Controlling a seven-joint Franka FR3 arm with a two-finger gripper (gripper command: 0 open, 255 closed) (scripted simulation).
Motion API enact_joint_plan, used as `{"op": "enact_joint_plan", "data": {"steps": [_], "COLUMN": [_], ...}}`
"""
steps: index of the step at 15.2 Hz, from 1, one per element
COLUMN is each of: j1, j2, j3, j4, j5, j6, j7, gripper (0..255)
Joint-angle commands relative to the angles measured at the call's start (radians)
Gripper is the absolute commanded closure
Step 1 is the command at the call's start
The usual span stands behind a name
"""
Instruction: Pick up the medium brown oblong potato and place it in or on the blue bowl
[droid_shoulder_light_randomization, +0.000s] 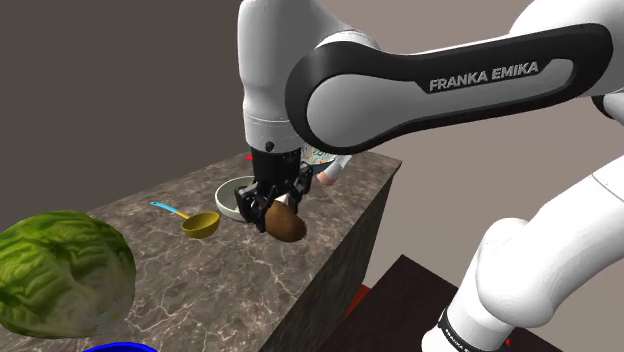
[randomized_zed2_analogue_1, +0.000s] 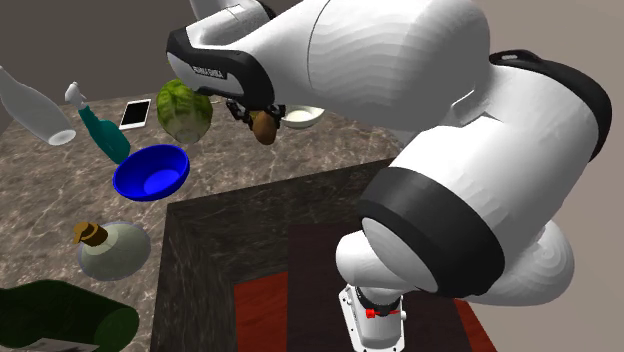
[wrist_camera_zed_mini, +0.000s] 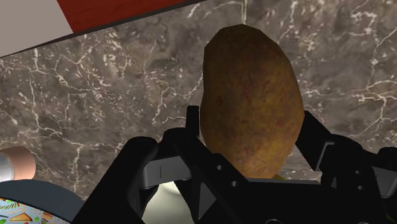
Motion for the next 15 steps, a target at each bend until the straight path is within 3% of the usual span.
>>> {"op": "enact_joint_plan", "data": {"steps": [1, 4, 10, 15], "j1": [-0.001, -0.003, 0.01, 0.044], "j2": [-0.002, -0.002, 0.154, 0.345], "j3": [-0.005, -0.008, 0.136, 0.258], "j4": [0.023, 0.05, 0.208, 0.377], "j5": [-0.001, -0.002, -0.056, -0.171], "j6": [-0.025, -0.053, -0.083, -0.131], "j7": [-0.005, -0.008, 0.178, 0.363], "gripper": [255, 255, 255, 255]}}
